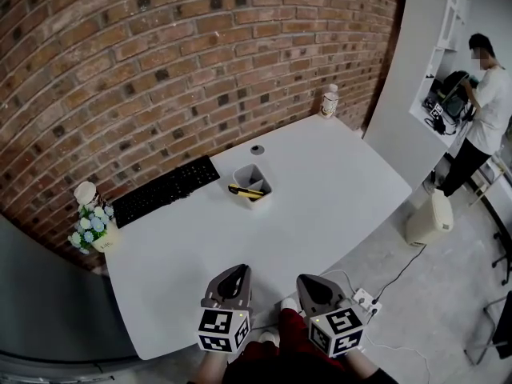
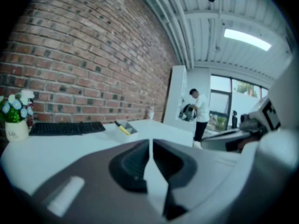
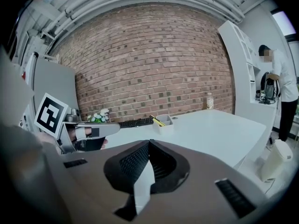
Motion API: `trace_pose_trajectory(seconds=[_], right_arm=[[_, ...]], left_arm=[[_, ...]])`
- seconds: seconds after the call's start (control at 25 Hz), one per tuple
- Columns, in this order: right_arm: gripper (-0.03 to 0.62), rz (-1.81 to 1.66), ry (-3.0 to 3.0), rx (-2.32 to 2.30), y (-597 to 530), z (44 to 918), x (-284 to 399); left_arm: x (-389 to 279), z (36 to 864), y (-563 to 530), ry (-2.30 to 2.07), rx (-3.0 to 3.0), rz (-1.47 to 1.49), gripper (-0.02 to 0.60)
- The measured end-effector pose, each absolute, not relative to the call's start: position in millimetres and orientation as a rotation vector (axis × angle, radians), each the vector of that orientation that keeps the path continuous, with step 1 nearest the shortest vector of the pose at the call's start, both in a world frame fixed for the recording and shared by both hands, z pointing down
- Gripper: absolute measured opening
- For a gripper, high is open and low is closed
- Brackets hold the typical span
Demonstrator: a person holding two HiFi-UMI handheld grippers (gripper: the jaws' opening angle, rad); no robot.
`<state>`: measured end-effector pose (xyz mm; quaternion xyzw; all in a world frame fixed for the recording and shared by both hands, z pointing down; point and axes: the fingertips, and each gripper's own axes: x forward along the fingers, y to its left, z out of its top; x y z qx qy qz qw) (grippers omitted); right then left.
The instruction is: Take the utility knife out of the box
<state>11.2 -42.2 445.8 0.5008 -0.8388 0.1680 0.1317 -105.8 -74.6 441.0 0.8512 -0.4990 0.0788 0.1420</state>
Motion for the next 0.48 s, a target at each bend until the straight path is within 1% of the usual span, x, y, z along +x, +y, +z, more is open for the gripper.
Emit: trace_pose_trajectory(seconds=[0.48], right_arm=[[0.008, 0.492, -2.446, 1.398, -95.7, 448.6, 23.9]], left_arm=[[-99.2, 444.6, -131.5, -1.494, 2.386, 0.249, 0.034]])
